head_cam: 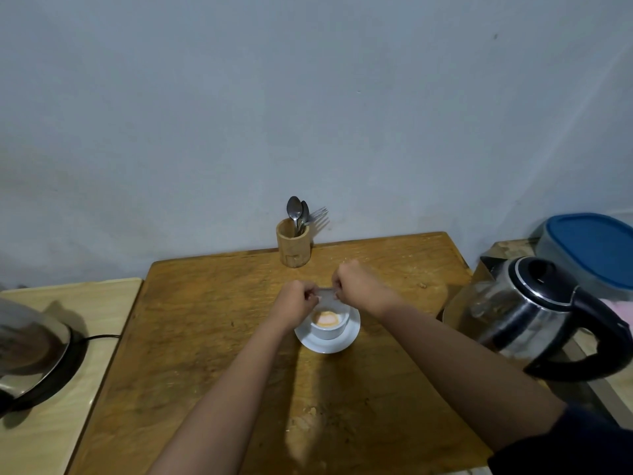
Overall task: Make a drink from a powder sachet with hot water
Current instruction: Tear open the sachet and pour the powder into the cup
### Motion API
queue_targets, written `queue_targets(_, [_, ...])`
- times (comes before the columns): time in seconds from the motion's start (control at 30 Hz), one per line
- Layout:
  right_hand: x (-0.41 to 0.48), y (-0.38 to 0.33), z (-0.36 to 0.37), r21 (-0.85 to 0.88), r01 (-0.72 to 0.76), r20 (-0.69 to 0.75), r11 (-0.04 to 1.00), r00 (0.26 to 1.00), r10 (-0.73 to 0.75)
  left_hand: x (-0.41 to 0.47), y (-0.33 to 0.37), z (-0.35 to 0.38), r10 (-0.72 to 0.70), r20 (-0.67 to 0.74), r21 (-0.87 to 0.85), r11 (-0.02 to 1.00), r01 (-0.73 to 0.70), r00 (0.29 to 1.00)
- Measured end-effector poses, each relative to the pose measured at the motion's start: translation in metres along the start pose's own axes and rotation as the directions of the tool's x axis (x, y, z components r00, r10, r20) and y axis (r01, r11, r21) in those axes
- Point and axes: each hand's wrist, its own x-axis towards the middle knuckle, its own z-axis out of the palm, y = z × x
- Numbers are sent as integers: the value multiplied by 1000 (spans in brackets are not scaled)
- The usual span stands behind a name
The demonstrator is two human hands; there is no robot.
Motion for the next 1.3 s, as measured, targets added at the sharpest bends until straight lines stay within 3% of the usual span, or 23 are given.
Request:
queue_targets(0.4, [1, 6, 3, 157, -43, -65, 987, 996, 54, -3, -1, -3, 8, -53, -4, 1000, -8, 999])
queue_targets(0.87, [8, 6, 9, 181, -36, -70, 983, 996, 49, -5, -3, -10, 10, -85, -46, 999, -14, 996])
queue_targets(1.13, [8, -8, 15, 260, -41, -95, 965, 993, 68, -23, -9, -24, -46, -138, -204, 979, 17, 989])
queue_targets(1.3, [4, -33, 29, 454, 1, -108, 891, 993, 54, -39, -35, -36, -119, -188, -357, 933, 45, 975])
